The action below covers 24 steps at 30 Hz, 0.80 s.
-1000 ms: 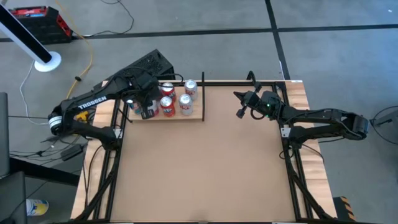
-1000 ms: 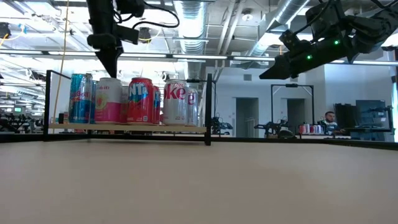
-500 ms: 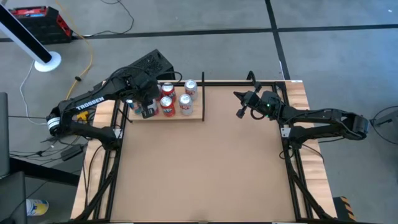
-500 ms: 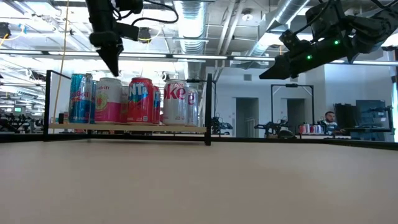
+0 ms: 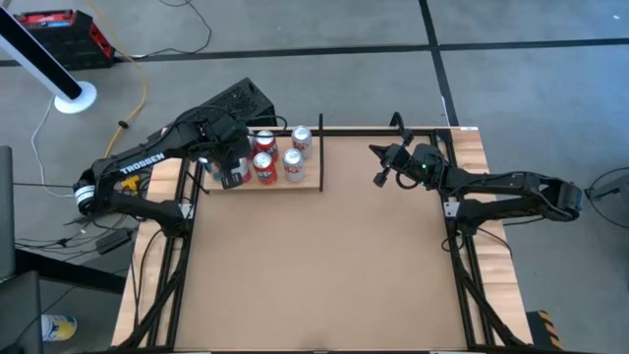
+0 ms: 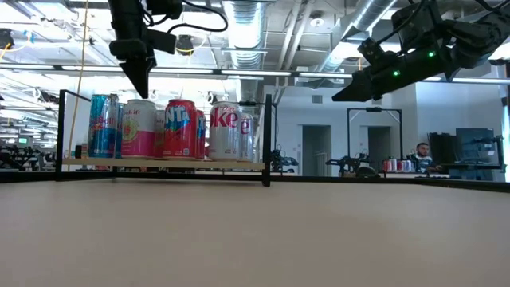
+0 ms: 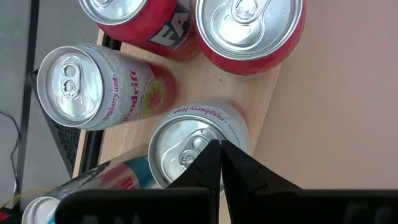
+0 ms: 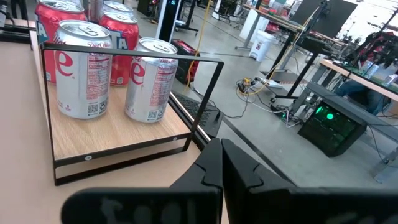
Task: Place canned beverage on shelf
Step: Adjust the soda cans on the shelf
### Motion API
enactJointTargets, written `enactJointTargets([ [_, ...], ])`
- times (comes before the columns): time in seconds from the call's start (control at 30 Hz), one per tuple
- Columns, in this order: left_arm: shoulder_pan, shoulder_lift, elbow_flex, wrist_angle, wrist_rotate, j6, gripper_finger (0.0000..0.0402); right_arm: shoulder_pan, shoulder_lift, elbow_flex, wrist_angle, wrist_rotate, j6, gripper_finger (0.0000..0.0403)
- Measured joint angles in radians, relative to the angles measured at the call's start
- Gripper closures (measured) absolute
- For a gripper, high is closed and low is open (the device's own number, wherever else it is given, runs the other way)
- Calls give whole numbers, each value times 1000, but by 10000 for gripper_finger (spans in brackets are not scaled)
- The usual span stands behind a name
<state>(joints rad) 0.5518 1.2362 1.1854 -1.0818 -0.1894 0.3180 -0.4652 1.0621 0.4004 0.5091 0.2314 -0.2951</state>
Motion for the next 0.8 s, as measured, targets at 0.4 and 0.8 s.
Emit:
enactJointTargets([
  [0.4,-9,-1,26,-55,126,28,402,0,0,0,0,0,0,382],
  [0.8,-14,0,-12,-157,40,-6,401,0,0,0,0,-5,0,382],
])
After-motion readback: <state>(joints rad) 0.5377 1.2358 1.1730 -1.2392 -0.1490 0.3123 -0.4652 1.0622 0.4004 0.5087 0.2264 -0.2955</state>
